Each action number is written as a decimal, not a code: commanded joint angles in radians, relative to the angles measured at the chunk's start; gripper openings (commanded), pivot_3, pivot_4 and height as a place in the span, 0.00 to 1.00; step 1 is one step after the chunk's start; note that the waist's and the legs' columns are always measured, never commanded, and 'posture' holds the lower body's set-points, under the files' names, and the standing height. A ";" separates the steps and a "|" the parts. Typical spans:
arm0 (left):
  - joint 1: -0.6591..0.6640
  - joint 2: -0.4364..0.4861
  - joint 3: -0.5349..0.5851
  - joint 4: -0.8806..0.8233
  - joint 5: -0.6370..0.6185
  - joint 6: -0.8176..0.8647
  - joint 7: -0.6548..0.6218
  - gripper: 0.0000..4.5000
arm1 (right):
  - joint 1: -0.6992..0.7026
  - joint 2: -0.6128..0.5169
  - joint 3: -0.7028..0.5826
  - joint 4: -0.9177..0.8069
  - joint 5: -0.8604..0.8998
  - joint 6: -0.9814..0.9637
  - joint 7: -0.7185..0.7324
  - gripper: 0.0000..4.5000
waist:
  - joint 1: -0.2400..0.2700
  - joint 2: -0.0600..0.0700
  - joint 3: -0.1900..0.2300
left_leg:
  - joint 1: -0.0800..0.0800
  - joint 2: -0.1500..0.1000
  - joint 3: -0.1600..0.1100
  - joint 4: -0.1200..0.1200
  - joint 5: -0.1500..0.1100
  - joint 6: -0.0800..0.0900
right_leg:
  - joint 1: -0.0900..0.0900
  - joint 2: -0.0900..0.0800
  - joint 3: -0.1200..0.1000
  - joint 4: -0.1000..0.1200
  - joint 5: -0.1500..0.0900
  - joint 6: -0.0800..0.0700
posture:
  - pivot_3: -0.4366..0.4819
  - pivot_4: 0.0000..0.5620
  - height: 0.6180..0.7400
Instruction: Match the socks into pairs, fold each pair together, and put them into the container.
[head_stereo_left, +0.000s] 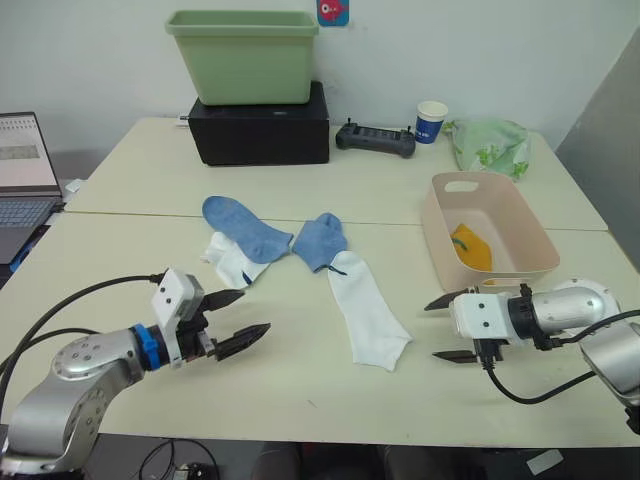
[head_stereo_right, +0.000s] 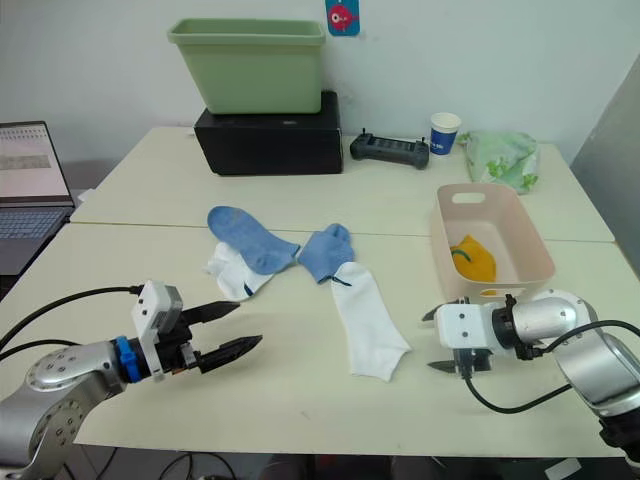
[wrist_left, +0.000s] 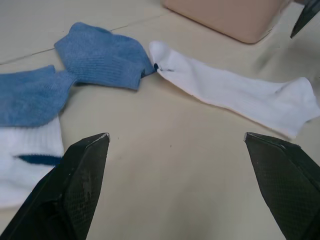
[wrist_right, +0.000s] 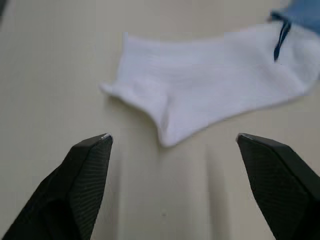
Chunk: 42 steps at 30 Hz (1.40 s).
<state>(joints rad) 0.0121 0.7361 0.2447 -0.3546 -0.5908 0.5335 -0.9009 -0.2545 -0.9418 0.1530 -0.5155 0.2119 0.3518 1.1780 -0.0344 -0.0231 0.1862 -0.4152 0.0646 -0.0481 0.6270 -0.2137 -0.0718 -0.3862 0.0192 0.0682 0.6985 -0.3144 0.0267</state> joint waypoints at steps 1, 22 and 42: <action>-0.035 -0.015 -0.019 0.008 -0.007 -0.001 0.009 1.00 | 0.001 0.034 -0.012 -0.082 0.032 0.055 -0.054 0.90 | 0.000 0.000 0.000 | 0.000 0.000 0.000 0.000 0.000 0.000 | 0.000 0.000 0.000 0.000 0.000 0.000 | 0.48 0.27 0.92; -0.547 -0.233 -0.373 0.419 0.206 0.025 0.046 1.00 | 0.170 0.253 0.247 -0.083 -0.243 0.249 -0.367 0.38 | 0.008 -0.001 -0.001 | -0.001 -0.002 -0.001 0.002 0.000 0.000 | 0.002 -0.001 -0.001 0.000 0.001 0.002 | 0.48 0.27 0.92; -0.704 -0.418 -0.491 0.636 0.274 0.174 0.021 0.15 | 0.133 0.203 0.263 -0.166 -0.231 0.313 -0.348 0.00 | 0.004 -0.002 -0.001 | -0.001 -0.003 -0.003 0.003 0.000 0.000 | 0.003 -0.001 -0.002 0.000 0.001 0.002 | 0.48 0.27 0.92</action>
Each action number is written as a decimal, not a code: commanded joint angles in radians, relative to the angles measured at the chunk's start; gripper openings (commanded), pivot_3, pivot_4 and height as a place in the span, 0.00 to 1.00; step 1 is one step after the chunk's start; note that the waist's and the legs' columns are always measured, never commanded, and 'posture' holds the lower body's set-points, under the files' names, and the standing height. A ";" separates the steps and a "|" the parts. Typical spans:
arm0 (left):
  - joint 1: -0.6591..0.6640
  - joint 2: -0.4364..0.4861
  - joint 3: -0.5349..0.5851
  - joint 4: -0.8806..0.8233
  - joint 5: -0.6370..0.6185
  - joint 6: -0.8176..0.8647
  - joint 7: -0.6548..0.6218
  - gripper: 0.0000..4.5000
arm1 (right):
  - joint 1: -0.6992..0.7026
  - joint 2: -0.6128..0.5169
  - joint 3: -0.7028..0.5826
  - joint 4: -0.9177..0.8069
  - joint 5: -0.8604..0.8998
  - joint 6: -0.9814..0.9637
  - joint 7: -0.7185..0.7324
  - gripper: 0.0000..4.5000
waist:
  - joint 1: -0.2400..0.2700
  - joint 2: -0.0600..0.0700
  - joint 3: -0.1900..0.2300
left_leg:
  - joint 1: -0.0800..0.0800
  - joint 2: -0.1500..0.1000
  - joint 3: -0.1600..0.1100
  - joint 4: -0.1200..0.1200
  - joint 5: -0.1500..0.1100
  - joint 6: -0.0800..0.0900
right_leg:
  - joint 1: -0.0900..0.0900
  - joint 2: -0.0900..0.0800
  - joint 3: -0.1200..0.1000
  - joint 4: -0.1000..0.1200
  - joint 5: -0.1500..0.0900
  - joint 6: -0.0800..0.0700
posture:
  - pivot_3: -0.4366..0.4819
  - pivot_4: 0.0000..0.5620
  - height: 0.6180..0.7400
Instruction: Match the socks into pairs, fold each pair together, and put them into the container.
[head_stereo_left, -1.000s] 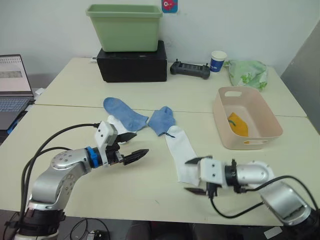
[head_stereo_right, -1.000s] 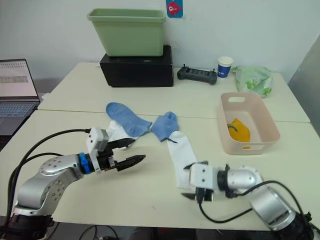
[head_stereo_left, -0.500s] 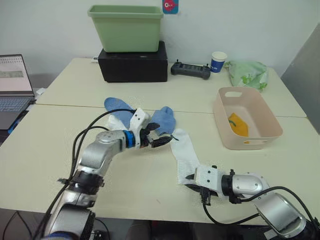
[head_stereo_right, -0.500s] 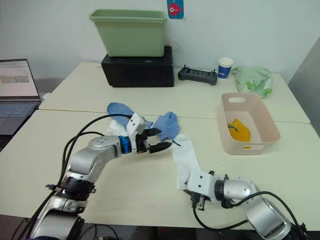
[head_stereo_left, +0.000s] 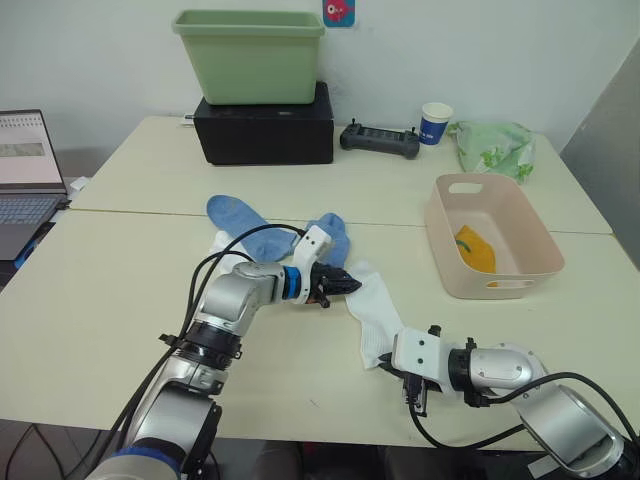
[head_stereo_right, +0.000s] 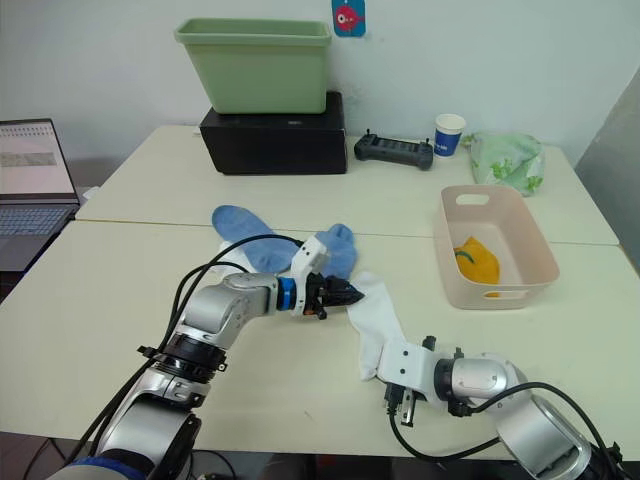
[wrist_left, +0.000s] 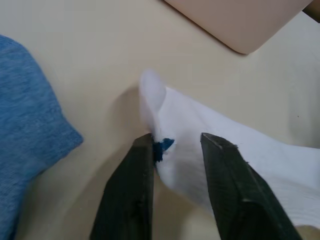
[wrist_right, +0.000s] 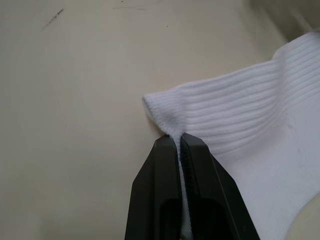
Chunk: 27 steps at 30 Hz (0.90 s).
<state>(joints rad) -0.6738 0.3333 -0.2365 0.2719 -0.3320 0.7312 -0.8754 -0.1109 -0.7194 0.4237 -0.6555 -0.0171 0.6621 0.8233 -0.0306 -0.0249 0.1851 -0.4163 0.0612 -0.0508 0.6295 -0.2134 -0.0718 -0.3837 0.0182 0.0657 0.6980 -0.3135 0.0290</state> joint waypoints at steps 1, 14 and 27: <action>-0.017 -0.019 -0.010 0.013 0.021 -0.030 -0.007 0.08 | -0.016 -0.026 -0.010 -0.024 -0.003 -0.004 0.012 0.00 | 0.000 0.000 0.000 | 0.000 0.000 0.000 0.000 0.000 0.000 | 0.000 0.000 0.000 0.000 0.000 0.000 | 0.48 0.27 0.92; 0.299 0.069 0.323 -0.450 -0.157 0.115 0.144 0.00 | -0.284 -0.027 0.030 0.252 0.014 -0.493 0.242 0.00 | -0.014 0.000 0.000 | 0.001 0.002 0.000 0.000 0.000 0.000 | 0.000 0.001 0.000 0.001 0.001 -0.002 | 0.48 0.27 0.92; 0.851 -0.069 0.563 -0.875 -0.300 0.110 0.434 0.00 | -0.493 0.118 0.209 0.699 -0.138 -0.978 0.387 0.00 | 0.004 0.000 0.000 | 0.005 0.000 -0.001 0.000 0.000 0.000 | 0.007 -0.003 -0.001 -0.002 0.001 -0.002 | 0.48 0.27 0.92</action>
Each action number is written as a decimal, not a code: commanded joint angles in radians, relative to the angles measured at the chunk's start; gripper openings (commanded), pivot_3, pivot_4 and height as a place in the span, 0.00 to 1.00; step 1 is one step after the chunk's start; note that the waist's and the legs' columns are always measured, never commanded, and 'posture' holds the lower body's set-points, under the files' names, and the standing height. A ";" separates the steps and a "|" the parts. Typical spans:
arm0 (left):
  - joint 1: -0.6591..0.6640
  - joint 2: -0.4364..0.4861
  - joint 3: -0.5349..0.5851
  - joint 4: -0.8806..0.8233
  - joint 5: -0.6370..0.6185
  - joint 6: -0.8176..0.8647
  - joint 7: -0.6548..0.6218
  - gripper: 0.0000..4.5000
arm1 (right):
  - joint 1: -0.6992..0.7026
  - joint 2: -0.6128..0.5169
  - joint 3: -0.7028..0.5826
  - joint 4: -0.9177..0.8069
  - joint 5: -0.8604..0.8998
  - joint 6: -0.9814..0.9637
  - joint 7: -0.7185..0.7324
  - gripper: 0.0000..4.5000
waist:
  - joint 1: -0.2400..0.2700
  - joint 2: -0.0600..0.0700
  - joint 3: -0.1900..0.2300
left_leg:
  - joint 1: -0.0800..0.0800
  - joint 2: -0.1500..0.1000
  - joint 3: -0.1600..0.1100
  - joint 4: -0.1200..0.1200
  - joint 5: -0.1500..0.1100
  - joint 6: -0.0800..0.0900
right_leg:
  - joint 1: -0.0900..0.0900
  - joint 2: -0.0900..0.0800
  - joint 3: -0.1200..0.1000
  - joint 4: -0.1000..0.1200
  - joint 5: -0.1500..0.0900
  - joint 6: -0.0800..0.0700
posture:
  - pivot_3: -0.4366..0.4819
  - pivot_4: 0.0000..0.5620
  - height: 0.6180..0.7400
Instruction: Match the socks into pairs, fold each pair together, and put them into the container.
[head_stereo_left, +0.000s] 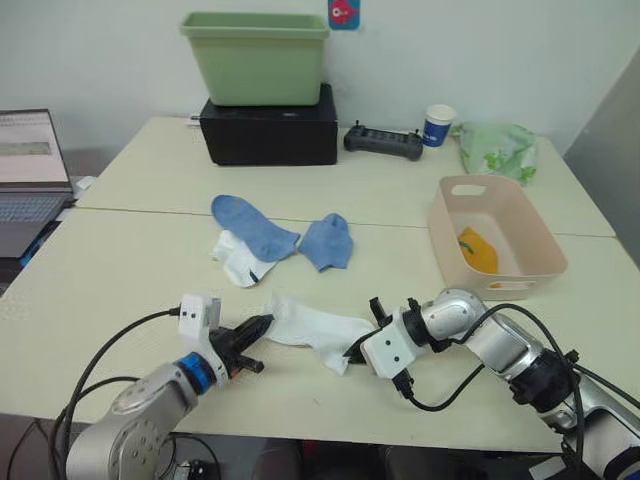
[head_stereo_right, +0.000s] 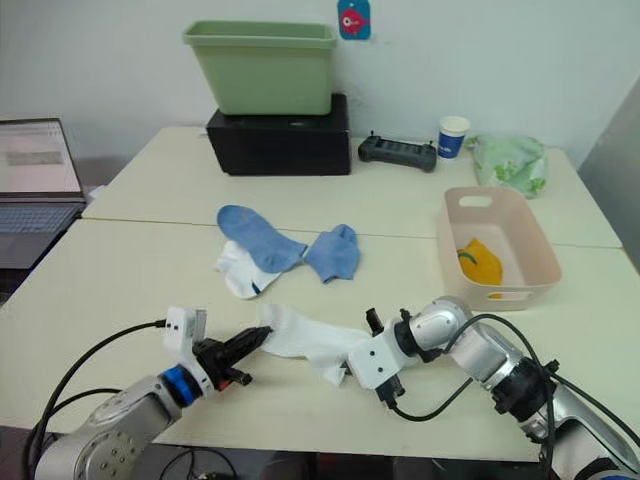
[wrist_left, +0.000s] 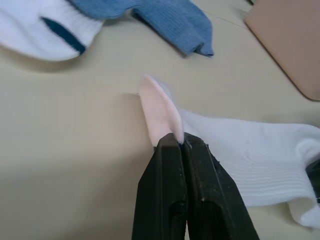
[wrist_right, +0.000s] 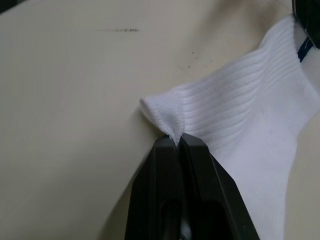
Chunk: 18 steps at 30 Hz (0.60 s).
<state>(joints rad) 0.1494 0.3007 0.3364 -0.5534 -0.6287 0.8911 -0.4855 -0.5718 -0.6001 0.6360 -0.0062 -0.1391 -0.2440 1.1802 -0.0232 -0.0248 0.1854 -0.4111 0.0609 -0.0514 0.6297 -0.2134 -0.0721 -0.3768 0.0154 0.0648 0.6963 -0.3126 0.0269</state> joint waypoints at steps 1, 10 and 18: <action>0.040 -0.046 -0.017 -0.049 0.003 -0.062 0.056 0.00 | -0.040 -0.002 -0.001 0.071 -0.018 -0.089 0.039 0.00 | -0.005 0.000 0.000 | 0.003 0.000 0.002 0.000 0.000 0.000 | 0.003 0.000 0.002 -0.001 0.000 0.000 | 0.48 0.27 0.92; 0.101 -0.007 -0.057 -0.047 -0.020 -0.103 0.036 0.29 | -0.072 -0.016 -0.058 0.088 0.037 -0.073 0.096 0.49 | -0.008 0.000 0.000 | 0.008 0.001 0.002 -0.003 0.000 0.000 | 0.006 0.001 0.003 0.000 -0.001 -0.001 | 0.48 0.27 0.92; 0.145 0.147 0.065 -0.087 -0.077 -0.142 -0.051 0.87 | -0.064 -0.071 -0.169 -0.212 0.185 0.249 0.137 1.00 | -0.008 0.001 0.000 | 0.009 0.002 0.002 -0.004 0.000 0.000 | 0.005 0.001 0.002 0.000 -0.002 -0.003 | 0.48 0.27 0.92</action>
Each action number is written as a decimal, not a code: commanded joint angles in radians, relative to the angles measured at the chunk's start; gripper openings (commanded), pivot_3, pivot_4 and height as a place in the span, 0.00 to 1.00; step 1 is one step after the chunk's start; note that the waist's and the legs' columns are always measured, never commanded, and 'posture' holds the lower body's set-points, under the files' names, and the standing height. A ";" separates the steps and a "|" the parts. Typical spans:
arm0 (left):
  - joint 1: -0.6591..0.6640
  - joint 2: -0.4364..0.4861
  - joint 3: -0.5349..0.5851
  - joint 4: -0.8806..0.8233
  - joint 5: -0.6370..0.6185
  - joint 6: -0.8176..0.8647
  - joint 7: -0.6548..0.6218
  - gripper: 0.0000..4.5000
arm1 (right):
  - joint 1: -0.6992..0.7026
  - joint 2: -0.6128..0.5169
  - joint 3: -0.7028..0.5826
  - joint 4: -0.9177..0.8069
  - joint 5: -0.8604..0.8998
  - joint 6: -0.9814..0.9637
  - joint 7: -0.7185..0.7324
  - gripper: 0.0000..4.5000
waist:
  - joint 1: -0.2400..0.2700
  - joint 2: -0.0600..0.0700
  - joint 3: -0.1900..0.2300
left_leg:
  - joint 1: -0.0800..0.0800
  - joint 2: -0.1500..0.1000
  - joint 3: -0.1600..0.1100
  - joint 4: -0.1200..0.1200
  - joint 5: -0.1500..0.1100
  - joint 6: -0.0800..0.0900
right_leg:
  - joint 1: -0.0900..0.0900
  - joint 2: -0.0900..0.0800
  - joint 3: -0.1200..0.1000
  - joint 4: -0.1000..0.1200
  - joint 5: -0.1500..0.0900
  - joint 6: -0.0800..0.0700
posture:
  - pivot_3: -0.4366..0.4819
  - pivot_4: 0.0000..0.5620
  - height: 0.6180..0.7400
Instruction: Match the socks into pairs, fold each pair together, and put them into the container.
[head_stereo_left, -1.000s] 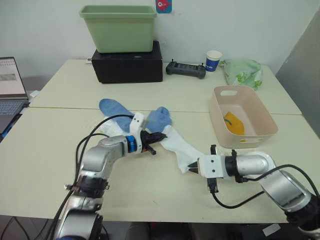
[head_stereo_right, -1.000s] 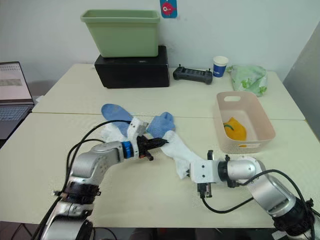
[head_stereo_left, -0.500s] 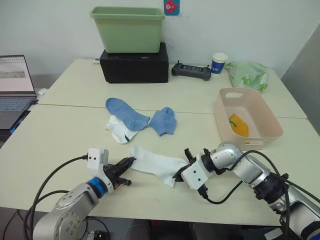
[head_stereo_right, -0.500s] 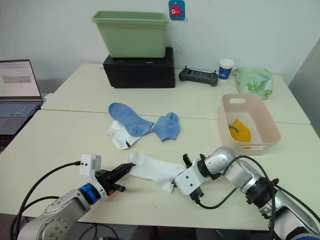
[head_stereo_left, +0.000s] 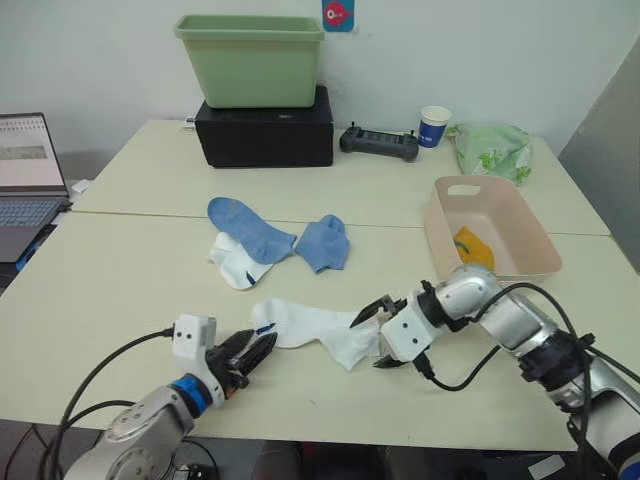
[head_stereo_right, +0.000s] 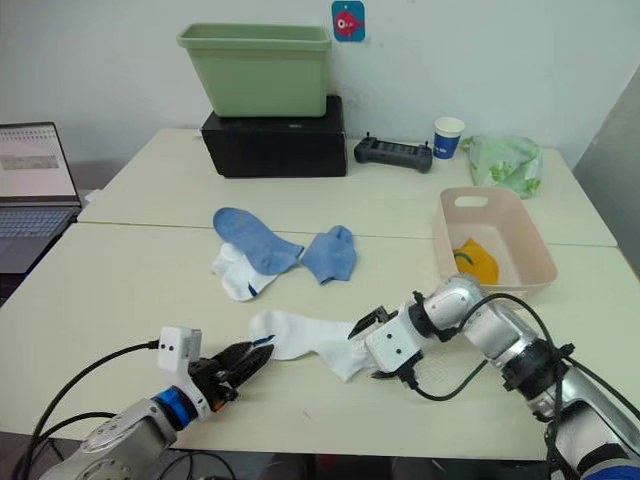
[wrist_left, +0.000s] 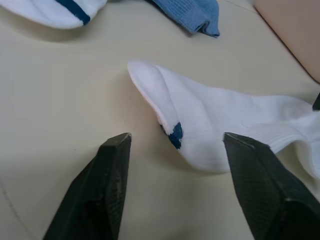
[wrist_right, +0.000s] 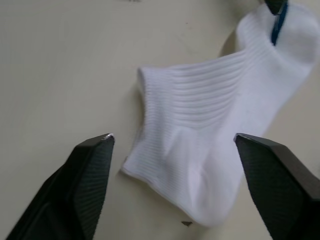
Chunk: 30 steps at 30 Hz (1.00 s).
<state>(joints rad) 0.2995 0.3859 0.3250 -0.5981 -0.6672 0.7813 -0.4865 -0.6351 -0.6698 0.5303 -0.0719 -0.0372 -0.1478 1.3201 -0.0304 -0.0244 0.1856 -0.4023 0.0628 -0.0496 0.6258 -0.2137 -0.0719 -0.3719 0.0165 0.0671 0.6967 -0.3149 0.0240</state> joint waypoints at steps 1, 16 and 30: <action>-0.013 0.097 0.111 -0.030 -0.068 -0.018 -0.069 0.94 | 0.005 0.003 -0.080 -0.188 0.105 0.216 -0.016 1.00 | -0.001 0.000 0.000 | 0.000 0.000 0.000 -0.001 0.000 0.000 | 0.000 0.000 0.000 0.000 -0.001 -0.001 | 0.48 0.27 0.92; -0.330 0.535 -0.217 0.569 0.423 -0.947 -0.767 0.99 | 0.238 0.027 -0.226 -0.619 0.216 0.813 -0.307 1.00 | 0.006 0.001 0.001 | -0.001 0.000 0.008 -0.007 0.000 -0.001 | -0.007 -0.001 0.003 -0.001 -0.003 -0.002 | 0.48 0.27 0.92; -0.568 0.433 -0.404 0.921 0.548 -1.292 -0.811 0.73 | 0.453 -0.080 -0.074 -0.430 -0.127 0.121 -0.417 1.00 | -0.010 0.001 0.000 | -0.008 0.001 0.007 -0.006 0.000 0.000 | -0.015 0.001 0.003 0.001 -0.002 0.000 | 0.48 0.27 0.92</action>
<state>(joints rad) -0.2633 0.8182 -0.0763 0.3081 -0.1317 -0.4967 -1.3007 -0.1830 -0.7700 0.4187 -0.5364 -0.0970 0.0914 0.9459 -0.0403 -0.0239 0.1860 -0.4107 0.0639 -0.0420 0.6198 -0.2137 -0.0719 -0.3866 0.0176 0.0701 0.6978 -0.3170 0.0247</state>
